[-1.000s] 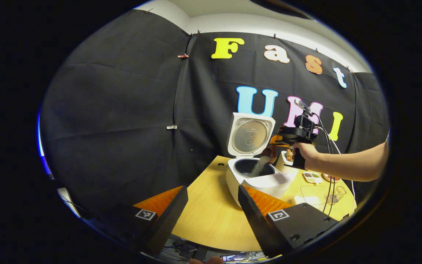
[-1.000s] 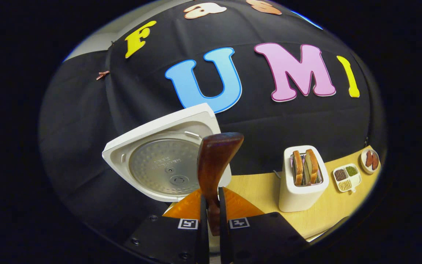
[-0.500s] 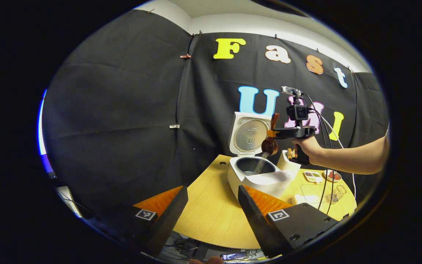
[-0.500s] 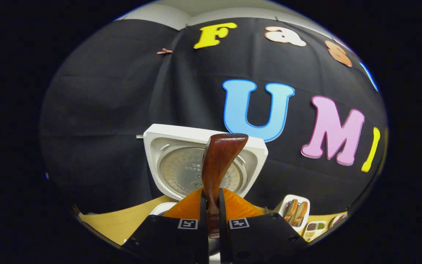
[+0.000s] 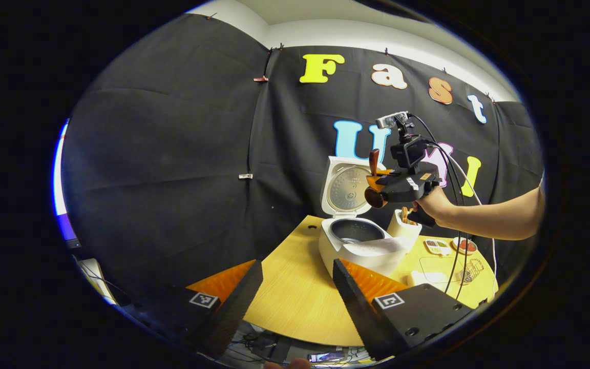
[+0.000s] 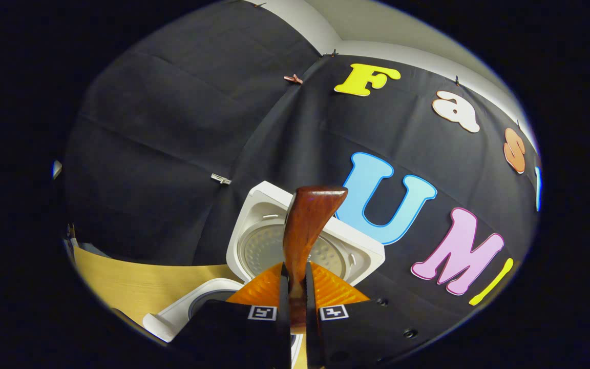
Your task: Close the left gripper, press the button to open the rice cooker; take a wooden spoon from the chopstick holder with the right hand, scoop a spoonful of rice and pour it into the rice cooker, then put the wooden spoon back into the chopstick holder.
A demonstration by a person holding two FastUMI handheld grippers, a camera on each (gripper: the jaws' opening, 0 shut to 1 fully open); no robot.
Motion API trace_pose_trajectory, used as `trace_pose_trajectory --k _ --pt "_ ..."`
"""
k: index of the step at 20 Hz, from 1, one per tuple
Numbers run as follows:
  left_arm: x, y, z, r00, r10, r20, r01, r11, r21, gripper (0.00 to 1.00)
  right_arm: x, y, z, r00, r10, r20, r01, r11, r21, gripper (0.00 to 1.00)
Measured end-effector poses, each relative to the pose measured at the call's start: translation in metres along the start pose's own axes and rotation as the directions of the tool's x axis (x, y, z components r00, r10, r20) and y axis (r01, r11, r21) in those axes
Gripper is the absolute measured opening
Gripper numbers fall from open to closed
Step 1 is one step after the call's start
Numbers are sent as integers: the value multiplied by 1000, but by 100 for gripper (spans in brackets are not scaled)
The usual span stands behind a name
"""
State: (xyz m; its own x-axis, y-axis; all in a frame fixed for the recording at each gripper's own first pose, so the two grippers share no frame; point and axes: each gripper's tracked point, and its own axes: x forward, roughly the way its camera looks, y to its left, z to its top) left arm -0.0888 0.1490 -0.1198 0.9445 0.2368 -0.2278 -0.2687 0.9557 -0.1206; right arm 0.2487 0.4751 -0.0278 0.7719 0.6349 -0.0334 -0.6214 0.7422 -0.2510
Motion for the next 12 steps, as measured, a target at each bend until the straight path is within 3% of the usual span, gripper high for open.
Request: trace_pose_trajectory --k 2,4,7,9,12 --pt "-2 -1 -1 1000 2 0 -2 1000 3 95 3 -6 -5 1000 -3 -25 6 993 114 16" --pt "-6 -2 -2 1000 5 -1 -5 1000 8 95 4 -16 -12 998 2 -69 18 960 280 16" --pt "-11 -5 -2 1000 6 1 -6 1000 17 95 -6 -29 -17 993 9 -119 58 834 549 16" --pt "-13 -8 -1 1000 5 4 -5 1000 25 95 -18 -43 -20 991 12 -130 78 749 658 16" --pt "-18 -14 1 1000 2 4 -2 1000 23 95 -49 -72 -13 994 -12 -112 90 686 722 16"
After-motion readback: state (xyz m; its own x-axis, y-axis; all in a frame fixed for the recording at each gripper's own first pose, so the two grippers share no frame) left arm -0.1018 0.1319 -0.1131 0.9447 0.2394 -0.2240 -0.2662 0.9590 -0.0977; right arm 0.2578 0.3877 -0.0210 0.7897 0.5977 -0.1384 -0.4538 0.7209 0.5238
